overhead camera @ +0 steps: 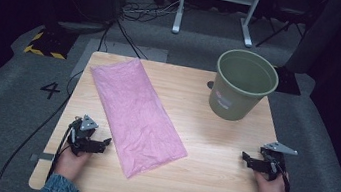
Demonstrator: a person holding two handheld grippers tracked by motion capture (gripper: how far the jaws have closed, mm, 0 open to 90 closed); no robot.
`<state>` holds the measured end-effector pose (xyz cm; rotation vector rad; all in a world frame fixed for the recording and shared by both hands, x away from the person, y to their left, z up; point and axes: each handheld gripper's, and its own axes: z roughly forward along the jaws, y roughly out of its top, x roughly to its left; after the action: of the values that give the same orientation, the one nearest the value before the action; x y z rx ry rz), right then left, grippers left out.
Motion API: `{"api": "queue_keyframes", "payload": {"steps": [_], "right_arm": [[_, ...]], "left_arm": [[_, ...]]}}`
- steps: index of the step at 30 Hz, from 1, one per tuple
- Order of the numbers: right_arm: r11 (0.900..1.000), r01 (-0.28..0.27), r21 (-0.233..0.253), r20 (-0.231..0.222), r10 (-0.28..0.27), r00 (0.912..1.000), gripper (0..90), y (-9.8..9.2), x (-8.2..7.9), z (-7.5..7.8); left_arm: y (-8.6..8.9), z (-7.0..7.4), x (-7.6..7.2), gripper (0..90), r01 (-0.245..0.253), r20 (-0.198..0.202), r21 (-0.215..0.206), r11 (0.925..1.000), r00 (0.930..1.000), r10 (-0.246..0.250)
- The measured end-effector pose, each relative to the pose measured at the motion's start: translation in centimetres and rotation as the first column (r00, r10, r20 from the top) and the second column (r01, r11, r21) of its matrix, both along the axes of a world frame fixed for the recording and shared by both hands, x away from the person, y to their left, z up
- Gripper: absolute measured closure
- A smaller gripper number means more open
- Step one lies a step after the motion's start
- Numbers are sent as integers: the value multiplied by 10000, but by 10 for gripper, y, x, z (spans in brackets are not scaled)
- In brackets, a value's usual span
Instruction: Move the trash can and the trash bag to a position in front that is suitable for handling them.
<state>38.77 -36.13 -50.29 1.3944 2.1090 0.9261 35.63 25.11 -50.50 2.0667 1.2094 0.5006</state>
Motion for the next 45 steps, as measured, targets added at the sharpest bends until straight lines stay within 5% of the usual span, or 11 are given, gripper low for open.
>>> {"api": "queue_keyframes", "payload": {"steps": [3, 5, 10, 11, 15, 24, 32, 36, 45], "right_arm": [[9998, -113, -136, -344, 108, 9994, 393, 2, -3, 7], [9997, -237, -38, -523, 235, 9984, 393, 2, -3, 11], [9961, -814, 340, -262, 823, 9963, 412, -5, -4, 17], [9930, -1116, 382, 149, 1111, 9937, 431, -8, -5, 20], [9881, -1365, 702, 104, 1361, 9906, 444, -13, -3, 30], [9781, -1912, 827, 680, 1858, 9802, 464, -7, 12, 92], [9562, -2666, 1206, 1341, 2504, 9588, 424, 15, 35, 142], [9513, -2946, 904, 1514, 2793, 9482, 458, 28, 57, 168], [9358, -3520, 207, 1845, 3425, 9212, 592, 59, 90, 200]], "left_arm": [[0, 0, 0, 163, 44, 9, -4, 10000, 10000, -44], [0, 0, 0, 169, 97, 9, 9, 10000, 10000, -97], [1, 0, 0, 174, 170, -12, 31, 9998, 9999, -170], [1, 0, 0, 174, 172, -11, 29, 9998, 9999, -172], [0, 0, 0, 175, 164, -11, 33, 9999, 9999, -164], [0, 0, 0, 175, 138, -10, 35, 9999, 9999, -137], [2, 1, 1, 203, 96, 36, -3, 10000, 9999, -96], [2, 1, 1, 203, 109, 46, 42, 9999, 9999, -109], [1, 1, 1, 204, 49, 33, 1, 10000, 10000, -49]]}}
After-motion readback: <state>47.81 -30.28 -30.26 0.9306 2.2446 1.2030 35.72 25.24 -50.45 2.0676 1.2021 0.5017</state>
